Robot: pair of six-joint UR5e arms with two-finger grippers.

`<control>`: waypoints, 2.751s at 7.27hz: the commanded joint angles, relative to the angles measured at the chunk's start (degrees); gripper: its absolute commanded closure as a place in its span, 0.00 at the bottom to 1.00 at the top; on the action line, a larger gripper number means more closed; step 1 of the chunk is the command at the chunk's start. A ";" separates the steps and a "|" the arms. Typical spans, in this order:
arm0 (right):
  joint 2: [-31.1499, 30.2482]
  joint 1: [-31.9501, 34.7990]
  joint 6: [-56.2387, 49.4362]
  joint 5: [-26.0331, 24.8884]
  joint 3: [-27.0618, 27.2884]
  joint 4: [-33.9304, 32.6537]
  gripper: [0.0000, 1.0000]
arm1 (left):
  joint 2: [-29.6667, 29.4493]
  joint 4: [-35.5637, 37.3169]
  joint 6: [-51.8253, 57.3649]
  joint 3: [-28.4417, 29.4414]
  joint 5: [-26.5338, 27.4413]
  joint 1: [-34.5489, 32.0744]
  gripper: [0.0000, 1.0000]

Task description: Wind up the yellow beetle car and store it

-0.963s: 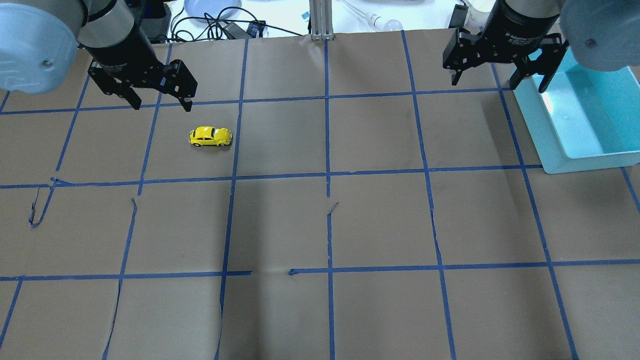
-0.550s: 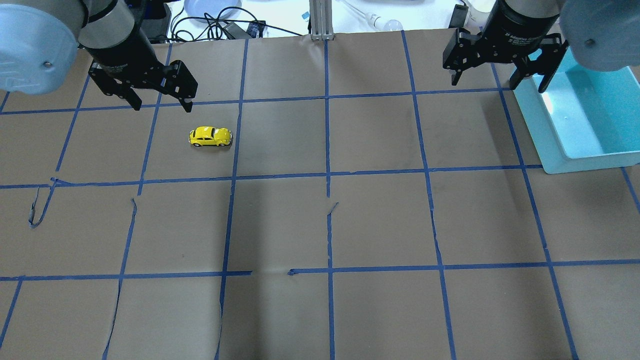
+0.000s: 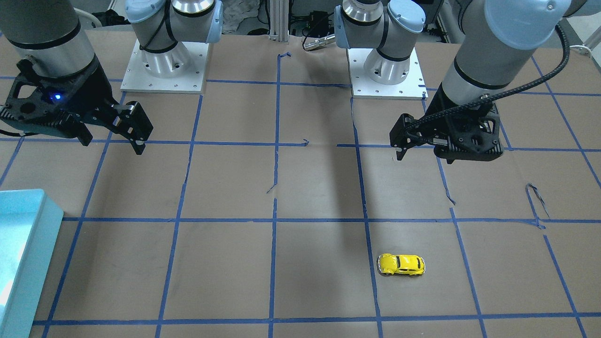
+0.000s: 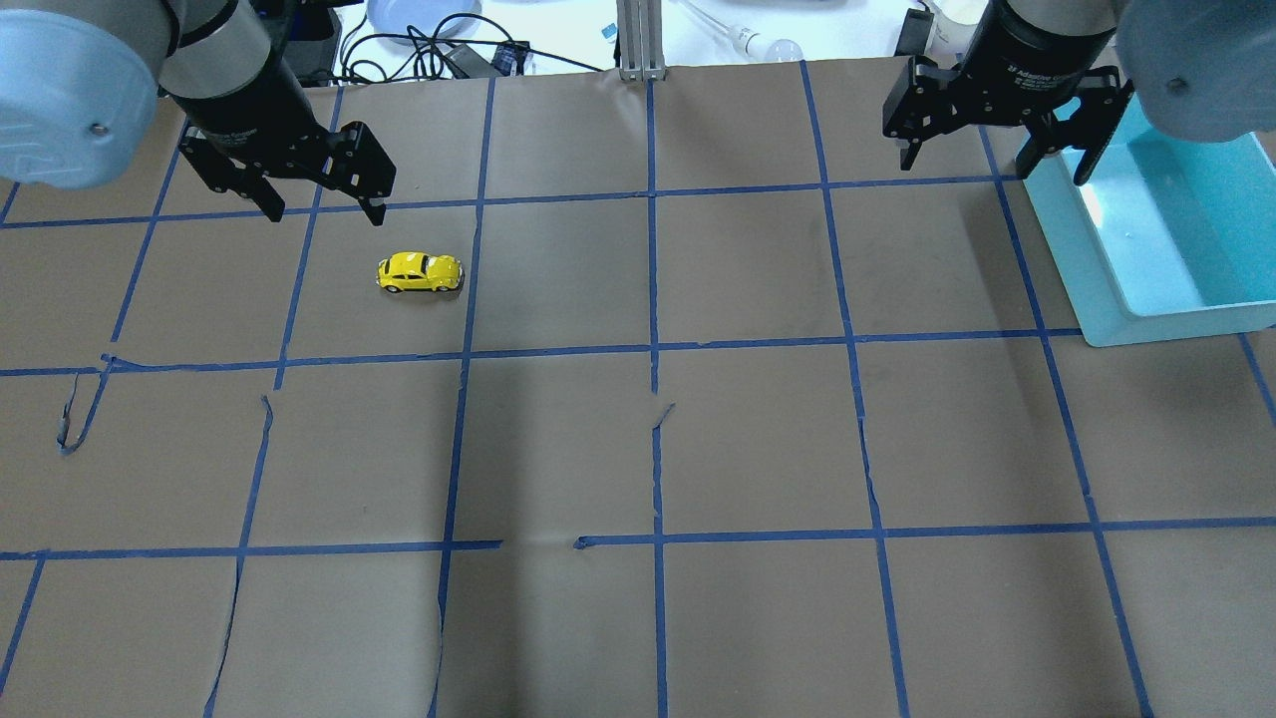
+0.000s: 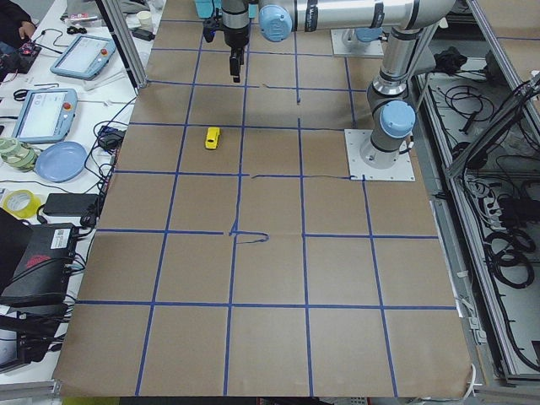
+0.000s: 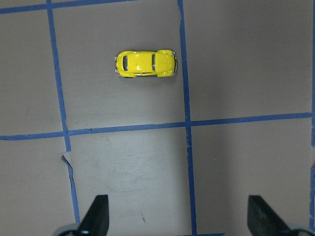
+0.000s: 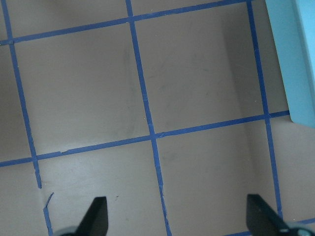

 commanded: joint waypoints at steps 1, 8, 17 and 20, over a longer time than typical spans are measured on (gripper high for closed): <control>-0.04 0.00 0.00 0.00 0.00 0.04 0.00 | -0.33 0.00 -0.18 0.00 -0.21 -0.03 0.00; 0.05 0.00 0.00 0.00 0.00 -0.05 0.00 | -2.44 0.96 -0.27 0.08 -0.21 0.58 0.00; 0.14 0.00 -0.26 0.00 0.00 -0.05 0.00 | -22.10 29.52 -69.13 -3.00 -1.26 1.82 0.00; 0.14 0.00 -0.26 -0.09 0.00 -0.05 0.00 | -25.99 31.02 -73.31 -2.99 -2.06 3.47 0.00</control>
